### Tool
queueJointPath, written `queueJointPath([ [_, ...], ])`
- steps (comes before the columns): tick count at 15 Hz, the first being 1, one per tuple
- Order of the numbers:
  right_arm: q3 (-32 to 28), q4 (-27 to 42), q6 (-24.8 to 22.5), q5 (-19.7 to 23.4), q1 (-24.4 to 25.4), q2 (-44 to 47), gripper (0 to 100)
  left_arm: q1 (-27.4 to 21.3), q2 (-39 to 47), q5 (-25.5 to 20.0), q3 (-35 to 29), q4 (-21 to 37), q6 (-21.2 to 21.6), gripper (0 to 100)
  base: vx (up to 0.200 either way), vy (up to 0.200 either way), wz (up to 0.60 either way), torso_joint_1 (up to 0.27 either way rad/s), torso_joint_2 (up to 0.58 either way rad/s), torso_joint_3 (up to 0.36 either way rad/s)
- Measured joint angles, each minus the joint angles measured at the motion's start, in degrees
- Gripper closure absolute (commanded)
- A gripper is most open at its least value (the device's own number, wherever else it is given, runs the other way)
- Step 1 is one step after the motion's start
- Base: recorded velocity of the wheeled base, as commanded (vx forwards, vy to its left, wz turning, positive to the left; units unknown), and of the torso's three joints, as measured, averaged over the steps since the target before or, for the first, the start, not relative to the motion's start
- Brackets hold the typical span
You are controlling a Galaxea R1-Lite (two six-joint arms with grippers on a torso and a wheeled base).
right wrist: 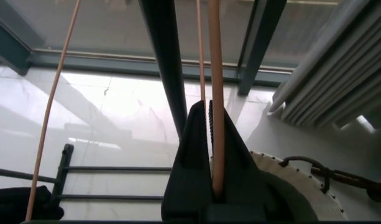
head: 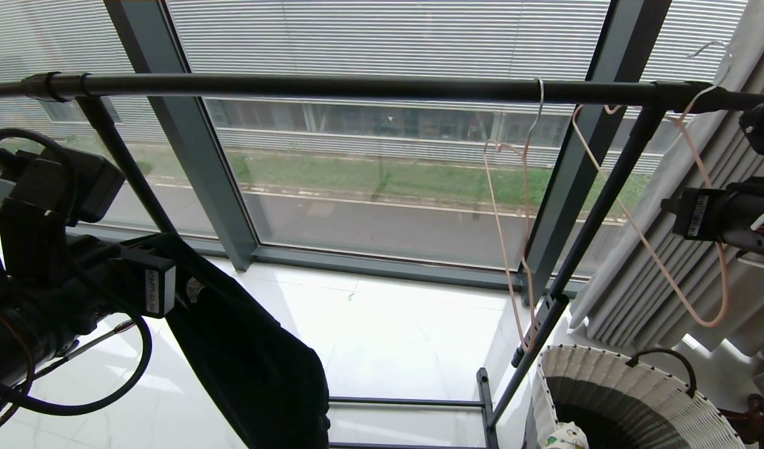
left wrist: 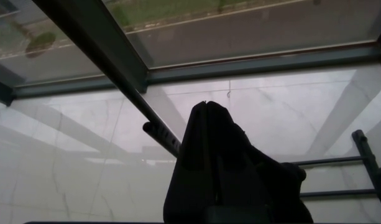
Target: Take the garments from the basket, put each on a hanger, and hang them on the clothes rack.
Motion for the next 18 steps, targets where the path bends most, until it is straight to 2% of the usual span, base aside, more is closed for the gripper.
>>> queueJointPath([
  [7, 8.0, 1.1, -0.4, -0.1, 0.0, -9.9, 100, 0.1, -1.3, 0.0, 0.0, 0.0, 0.8, 100, 0.0, 0.0, 0.0, 0.0, 0.0, 0.0],
  [9, 9.8, 4.0, -0.8, -0.1, 0.0, -13.4, 100, 0.1, -1.7, 0.1, 0.0, 0.0, 2.6, 100, -0.2, 0.0, 0.0, 0.007, 0.0, 0.0],
  [13, 12.5, 9.9, -2.2, -0.1, 0.0, -20.0, 100, 0.1, -2.2, 0.1, 0.0, 0.0, 2.8, 100, -0.2, 0.0, 0.0, 0.0, 0.0, 0.004],
  [18, 15.8, 12.5, -4.9, 0.0, 0.2, -25.7, 100, 0.1, -2.6, 0.1, 0.0, 0.0, 2.8, 100, -0.2, 0.0, 0.0, 0.001, 0.0, 0.004],
])
